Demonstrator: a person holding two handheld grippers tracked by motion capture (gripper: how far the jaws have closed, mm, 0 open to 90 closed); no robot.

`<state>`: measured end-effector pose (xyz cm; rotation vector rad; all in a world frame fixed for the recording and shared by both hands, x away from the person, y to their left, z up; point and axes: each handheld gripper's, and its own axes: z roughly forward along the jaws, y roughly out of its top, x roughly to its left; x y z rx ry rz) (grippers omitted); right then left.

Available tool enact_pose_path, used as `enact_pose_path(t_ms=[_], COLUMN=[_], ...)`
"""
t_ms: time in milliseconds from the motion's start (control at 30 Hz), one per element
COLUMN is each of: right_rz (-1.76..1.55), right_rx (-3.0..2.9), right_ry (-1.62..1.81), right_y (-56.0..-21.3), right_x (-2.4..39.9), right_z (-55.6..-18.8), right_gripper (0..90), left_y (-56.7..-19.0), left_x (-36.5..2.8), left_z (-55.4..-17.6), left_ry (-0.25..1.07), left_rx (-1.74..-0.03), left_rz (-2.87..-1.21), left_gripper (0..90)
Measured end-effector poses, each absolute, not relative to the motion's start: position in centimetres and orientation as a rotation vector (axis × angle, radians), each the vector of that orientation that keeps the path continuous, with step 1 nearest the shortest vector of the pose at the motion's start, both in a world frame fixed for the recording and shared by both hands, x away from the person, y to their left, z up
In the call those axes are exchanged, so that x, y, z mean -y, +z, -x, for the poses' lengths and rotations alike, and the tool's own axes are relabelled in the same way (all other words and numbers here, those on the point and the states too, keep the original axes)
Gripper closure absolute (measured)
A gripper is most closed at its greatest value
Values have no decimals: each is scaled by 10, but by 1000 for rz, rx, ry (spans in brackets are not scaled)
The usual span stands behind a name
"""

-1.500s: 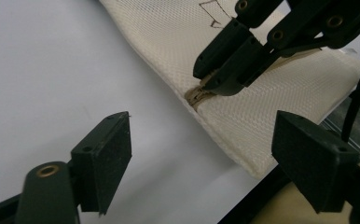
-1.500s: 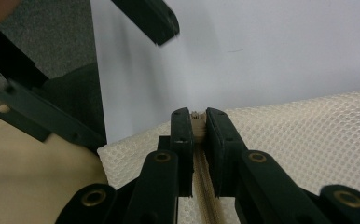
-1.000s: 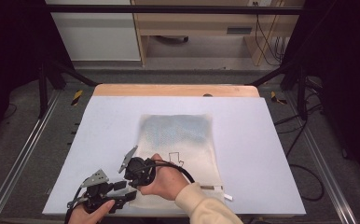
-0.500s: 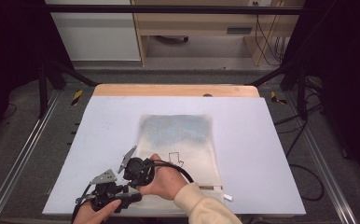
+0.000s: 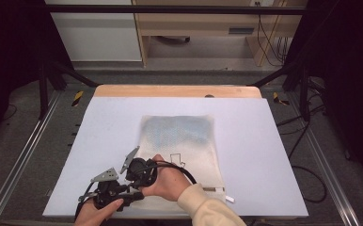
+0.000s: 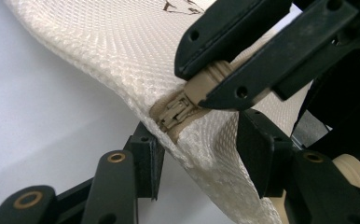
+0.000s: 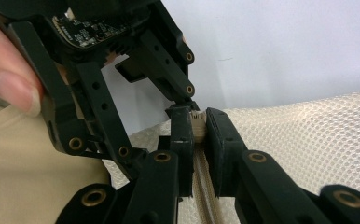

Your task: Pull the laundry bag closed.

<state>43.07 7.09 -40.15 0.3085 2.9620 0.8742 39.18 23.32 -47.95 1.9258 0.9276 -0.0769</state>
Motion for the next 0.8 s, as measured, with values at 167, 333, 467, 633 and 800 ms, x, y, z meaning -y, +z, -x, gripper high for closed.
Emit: enact_pose_path(t_ms=[167,333,467,633,800], right_rz=[-309,-299,-299,-303,-302], right_rx=[-2966,-2967,-2967,-2964,-2966], right_ry=[864,868,868,864,867], right_y=[-401,-400,-400,-401,-401], right_x=[-71,-70,-71,-72,-72], right_z=[-431,-430,-430,-430,-431], right_gripper=[819,819,819,819,819], left_y=[-479,-479,-480,-483,-484], left_x=[-234,-235,-234,-233,-232], left_z=[-393,-393,-396,-400,-400], left_ry=[-87,-109,-112,-130,-126], left_rx=[-924,-927,-931,-936,-934], left_rz=[-1925,-1925,-1926,-1922,-1924], left_gripper=[539,573,593,617,645])
